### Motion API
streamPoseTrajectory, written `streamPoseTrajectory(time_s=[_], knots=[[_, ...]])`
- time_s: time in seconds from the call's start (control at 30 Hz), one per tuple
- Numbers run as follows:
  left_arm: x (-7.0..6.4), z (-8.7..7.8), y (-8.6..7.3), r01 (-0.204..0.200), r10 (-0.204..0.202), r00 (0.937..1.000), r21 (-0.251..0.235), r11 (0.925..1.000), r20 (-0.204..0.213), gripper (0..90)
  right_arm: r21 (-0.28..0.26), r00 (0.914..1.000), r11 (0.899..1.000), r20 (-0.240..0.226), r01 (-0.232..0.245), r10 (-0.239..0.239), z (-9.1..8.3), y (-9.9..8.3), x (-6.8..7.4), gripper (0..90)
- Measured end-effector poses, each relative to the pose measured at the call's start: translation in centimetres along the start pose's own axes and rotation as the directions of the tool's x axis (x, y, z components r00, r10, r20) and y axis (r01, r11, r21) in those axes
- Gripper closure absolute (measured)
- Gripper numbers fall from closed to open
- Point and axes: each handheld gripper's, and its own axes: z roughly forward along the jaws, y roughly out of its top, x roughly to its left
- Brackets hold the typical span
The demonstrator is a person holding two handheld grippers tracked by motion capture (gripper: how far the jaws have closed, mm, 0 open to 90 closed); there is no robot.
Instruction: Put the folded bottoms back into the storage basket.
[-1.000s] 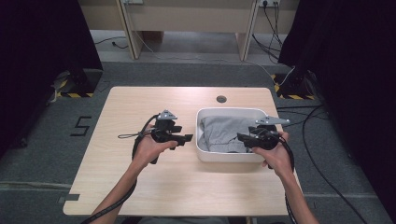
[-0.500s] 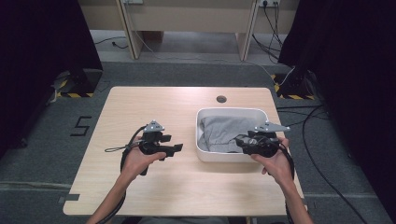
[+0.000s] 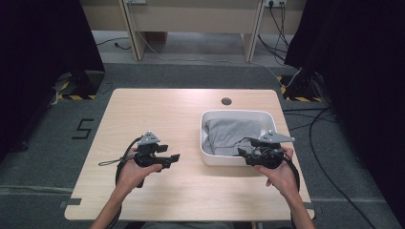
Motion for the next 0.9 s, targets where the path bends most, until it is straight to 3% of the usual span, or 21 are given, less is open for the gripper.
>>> streamPoseTrajectory(time_s=[0.9], knots=[[0.8,-1.2,-3.4,0.010,-0.010,0.9997,0.006,0.9999,-0.021,28.3,-0.007,0.9993,1.000,-0.037,0.002,-0.002,-0.7,-1.9,1.8,33.4]])
